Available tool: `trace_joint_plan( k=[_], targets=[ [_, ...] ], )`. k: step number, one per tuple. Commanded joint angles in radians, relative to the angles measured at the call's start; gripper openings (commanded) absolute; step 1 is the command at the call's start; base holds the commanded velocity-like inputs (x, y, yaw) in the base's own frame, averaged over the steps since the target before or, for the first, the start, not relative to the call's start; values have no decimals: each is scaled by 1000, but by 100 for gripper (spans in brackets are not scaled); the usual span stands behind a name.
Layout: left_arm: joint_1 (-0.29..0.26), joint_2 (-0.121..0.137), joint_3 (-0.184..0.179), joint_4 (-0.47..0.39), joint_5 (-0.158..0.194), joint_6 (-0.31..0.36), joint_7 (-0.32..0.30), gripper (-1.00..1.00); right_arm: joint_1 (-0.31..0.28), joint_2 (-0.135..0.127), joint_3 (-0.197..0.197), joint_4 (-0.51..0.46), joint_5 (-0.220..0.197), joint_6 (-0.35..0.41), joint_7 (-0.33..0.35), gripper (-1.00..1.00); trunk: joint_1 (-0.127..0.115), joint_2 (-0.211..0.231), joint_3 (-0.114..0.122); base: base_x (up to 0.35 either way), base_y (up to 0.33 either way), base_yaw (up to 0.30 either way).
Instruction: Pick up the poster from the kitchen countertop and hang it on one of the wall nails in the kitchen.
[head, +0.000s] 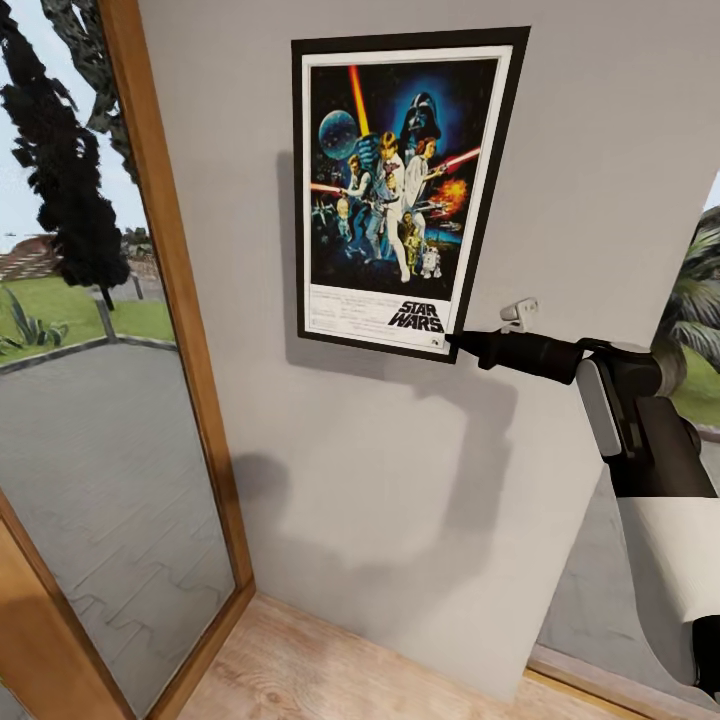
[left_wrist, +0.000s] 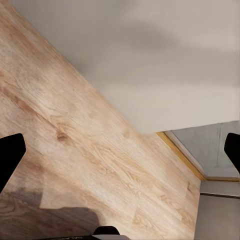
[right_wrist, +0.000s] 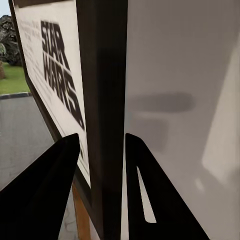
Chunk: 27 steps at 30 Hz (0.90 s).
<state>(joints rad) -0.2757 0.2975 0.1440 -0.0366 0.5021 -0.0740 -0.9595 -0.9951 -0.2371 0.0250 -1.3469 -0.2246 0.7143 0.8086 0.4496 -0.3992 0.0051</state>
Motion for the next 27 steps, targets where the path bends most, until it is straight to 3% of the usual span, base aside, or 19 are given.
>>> trace_joint_plan(
  k=[1,27],
  targets=[
    [0,0,8,1,-10,-8,-2,100,0,-1,1,0,-7,7,1,-100,0,-1,0,3,-1,0],
    [0,0,8,1,-10,-7,-1,100,0,-1,0,-2,-8,7,2,-100,0,-1,0,70,-9,0]
  ],
)
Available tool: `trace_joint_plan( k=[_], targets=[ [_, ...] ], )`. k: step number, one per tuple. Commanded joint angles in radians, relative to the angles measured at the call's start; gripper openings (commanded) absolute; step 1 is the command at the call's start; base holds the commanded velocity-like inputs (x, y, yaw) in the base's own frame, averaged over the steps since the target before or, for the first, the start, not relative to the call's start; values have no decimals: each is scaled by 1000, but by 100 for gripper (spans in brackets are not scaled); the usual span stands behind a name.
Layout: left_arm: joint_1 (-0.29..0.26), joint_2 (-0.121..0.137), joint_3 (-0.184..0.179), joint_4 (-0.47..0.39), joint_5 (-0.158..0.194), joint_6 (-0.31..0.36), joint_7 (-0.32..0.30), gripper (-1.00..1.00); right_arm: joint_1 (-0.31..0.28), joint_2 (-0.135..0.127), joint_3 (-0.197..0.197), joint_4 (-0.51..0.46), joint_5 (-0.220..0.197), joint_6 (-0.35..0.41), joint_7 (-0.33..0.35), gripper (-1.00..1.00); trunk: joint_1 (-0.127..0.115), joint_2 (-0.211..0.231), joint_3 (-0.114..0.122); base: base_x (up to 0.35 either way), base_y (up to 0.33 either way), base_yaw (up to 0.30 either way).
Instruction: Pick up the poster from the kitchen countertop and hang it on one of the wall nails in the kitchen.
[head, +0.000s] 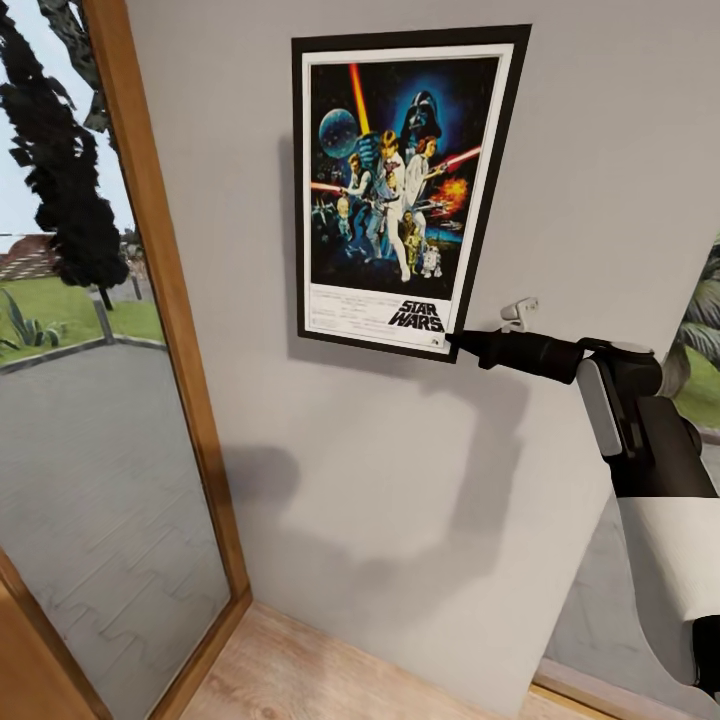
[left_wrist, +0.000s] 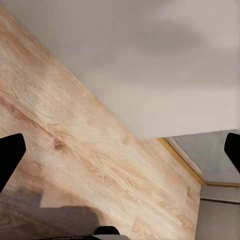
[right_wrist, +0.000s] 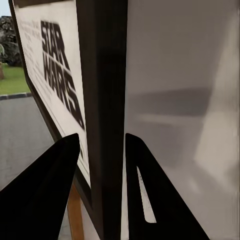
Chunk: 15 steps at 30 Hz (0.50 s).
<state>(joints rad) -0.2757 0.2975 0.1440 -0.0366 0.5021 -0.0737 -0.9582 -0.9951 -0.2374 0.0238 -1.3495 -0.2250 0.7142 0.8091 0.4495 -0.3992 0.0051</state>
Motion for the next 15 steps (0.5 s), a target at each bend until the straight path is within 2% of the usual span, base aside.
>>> trace_joint_plan(
  k=[1,15],
  targets=[
    [0,0,8,1,-10,-8,-2,100,0,-1,1,0,-7,7,2,-100,1,-1,0,76,-32,0],
    [0,0,8,1,-10,-8,-2,100,0,-2,1,0,-8,7,2,-100,1,-1,0,17,-6,0]
  ],
)
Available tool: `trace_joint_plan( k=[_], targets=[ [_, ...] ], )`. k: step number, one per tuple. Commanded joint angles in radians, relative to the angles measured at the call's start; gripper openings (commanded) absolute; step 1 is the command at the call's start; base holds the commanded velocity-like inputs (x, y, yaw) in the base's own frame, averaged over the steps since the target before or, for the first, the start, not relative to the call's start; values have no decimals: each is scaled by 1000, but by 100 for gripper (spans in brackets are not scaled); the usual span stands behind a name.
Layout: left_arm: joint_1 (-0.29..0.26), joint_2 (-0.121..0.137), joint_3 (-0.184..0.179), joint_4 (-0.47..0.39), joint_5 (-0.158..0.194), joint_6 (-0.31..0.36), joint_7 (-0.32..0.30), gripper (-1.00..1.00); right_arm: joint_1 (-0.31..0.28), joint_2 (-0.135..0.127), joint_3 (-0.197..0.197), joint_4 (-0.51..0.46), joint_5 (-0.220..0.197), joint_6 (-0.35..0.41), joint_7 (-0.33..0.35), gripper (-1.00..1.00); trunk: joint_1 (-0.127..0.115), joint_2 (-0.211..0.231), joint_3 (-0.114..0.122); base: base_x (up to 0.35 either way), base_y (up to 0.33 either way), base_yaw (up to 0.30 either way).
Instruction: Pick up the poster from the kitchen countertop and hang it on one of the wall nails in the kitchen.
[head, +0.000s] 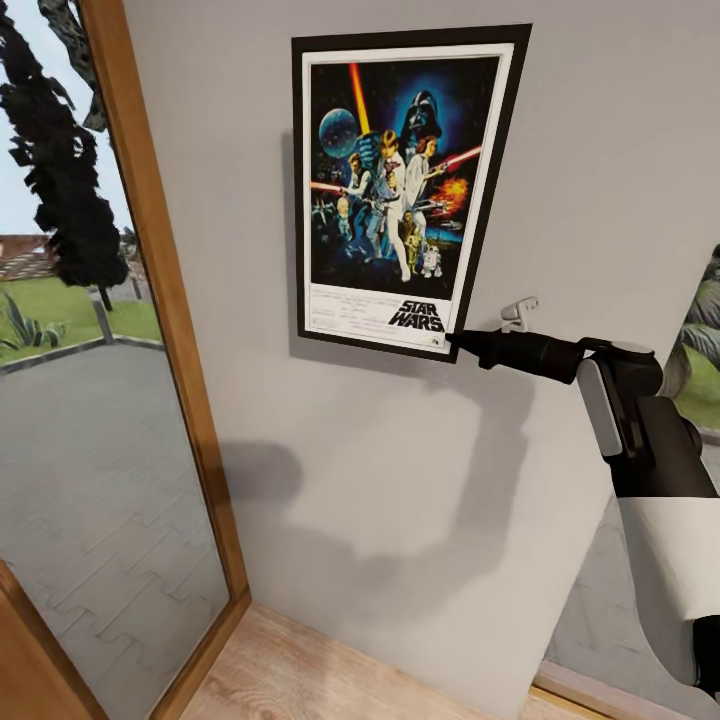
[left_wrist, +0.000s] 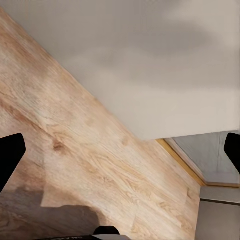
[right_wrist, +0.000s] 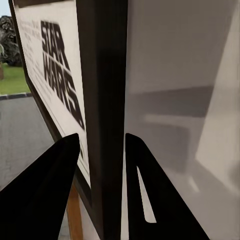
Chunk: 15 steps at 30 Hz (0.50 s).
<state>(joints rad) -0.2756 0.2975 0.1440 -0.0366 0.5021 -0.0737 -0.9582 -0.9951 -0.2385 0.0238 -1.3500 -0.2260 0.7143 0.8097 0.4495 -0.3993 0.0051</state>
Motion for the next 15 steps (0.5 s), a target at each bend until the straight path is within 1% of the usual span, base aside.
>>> trace_joint_plan(
  k=[1,6,15],
  targets=[
    [0,0,8,1,-10,-8,-2,100,0,-1,1,0,-7,7,2,-100,0,-1,0,96,-25,0],
    [0,0,8,1,-10,-8,-2,100,0,-1,0,0,-7,7,2,-100,0,-1,0,144,-61,0],
    [0,0,8,1,-10,-8,-2,100,0,-1,0,-1,-7,7,2,-100,0,-1,0,28,-13,0]
  ],
)
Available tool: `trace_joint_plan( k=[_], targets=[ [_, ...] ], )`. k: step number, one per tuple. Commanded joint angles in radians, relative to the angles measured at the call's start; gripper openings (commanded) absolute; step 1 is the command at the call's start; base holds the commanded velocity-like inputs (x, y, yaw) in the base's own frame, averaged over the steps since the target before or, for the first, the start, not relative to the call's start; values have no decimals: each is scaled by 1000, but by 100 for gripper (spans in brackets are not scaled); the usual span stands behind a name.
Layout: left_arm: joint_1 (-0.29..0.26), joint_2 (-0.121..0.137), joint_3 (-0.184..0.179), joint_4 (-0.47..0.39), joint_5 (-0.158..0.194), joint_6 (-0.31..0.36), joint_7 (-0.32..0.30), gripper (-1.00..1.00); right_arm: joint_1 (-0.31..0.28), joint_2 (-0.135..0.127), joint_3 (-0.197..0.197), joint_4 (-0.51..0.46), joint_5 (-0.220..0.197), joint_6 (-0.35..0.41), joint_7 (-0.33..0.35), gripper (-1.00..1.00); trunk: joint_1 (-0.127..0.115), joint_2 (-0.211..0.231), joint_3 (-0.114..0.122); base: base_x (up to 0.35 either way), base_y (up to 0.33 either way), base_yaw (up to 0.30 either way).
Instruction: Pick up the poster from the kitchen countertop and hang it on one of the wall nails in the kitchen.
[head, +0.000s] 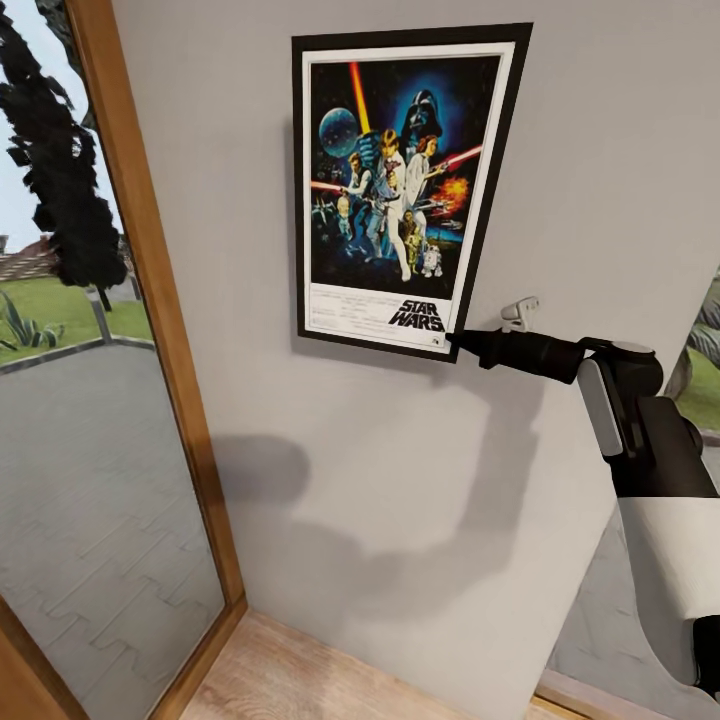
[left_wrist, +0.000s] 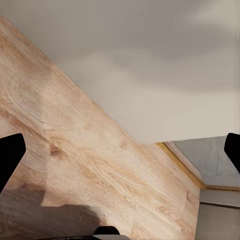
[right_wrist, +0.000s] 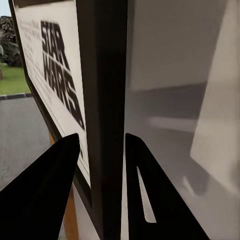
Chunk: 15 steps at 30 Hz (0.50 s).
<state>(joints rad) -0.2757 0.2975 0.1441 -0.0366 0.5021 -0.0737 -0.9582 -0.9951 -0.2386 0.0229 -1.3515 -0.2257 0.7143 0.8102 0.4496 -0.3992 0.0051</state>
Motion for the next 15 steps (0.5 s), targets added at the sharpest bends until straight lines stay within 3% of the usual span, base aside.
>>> trace_joint_plan(
  k=[1,15],
  targets=[
    [0,0,8,1,-10,-8,-2,100,0,-1,0,0,-7,7,1,-100,0,-1,0,3,-1,0],
    [0,0,8,1,-10,-8,-2,100,0,-1,0,0,-7,7,1,-100,0,-1,0,71,0,0]
  ],
)
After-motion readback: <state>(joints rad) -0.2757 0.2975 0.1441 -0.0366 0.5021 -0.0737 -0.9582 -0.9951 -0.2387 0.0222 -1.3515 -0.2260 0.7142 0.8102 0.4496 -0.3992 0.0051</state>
